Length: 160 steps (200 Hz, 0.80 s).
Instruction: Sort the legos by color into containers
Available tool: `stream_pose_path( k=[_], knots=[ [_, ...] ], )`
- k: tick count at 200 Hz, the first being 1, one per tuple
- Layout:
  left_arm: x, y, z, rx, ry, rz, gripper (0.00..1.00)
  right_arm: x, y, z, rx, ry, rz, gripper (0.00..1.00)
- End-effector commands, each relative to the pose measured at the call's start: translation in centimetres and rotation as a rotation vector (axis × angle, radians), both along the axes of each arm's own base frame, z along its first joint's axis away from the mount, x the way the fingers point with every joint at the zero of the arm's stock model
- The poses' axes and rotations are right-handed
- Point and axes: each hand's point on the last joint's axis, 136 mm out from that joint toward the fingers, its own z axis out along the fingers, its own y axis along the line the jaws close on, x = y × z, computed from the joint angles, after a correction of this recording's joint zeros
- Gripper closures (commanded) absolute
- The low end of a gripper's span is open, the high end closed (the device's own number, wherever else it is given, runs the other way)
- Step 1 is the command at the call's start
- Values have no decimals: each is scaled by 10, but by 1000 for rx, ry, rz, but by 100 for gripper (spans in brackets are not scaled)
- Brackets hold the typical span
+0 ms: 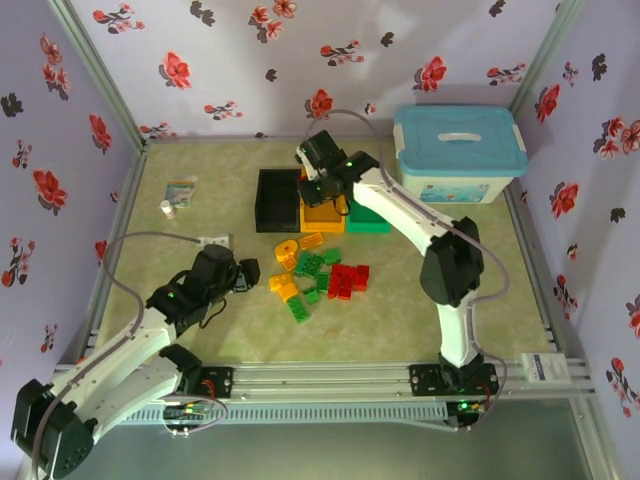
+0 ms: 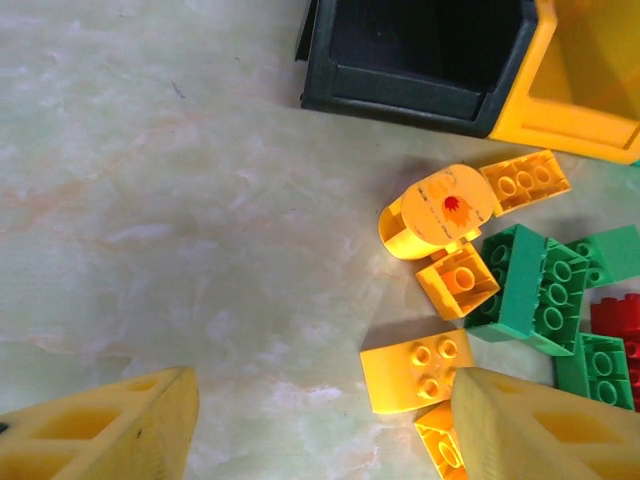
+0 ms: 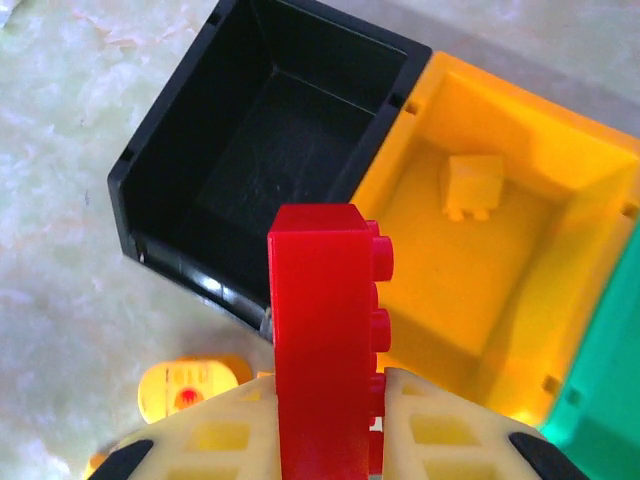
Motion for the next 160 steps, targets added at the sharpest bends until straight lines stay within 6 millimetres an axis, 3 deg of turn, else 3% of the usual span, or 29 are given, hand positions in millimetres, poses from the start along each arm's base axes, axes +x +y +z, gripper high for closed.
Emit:
stream_pose_path(
  k=[1,74,86,96,106,114,134,160],
  knots=[
    [-10,11,-7,6,24,38,32,4,14,-6,14,60,-3,78],
    [-19,10,-7,-10,23,24,33,29,56,-28,75,90,15,76],
    [-19,3,-3,-13,12,-8,32,31,59,-31,83,95,15,73],
    [-21,-5,1,1,3,-56,32,32,65,-30,105,100,17,64],
    [-22,-11,3,28,0,-89,33,33,70,-20,122,90,16,42],
    [-21,-15,5,47,3,-105,32,34,73,-9,129,67,18,35],
    [-20,-27,9,71,7,-134,32,36,72,21,135,0,-2,23],
    [-20,-45,16,67,-14,-181,32,22,62,54,150,-24,4,24]
  ],
)
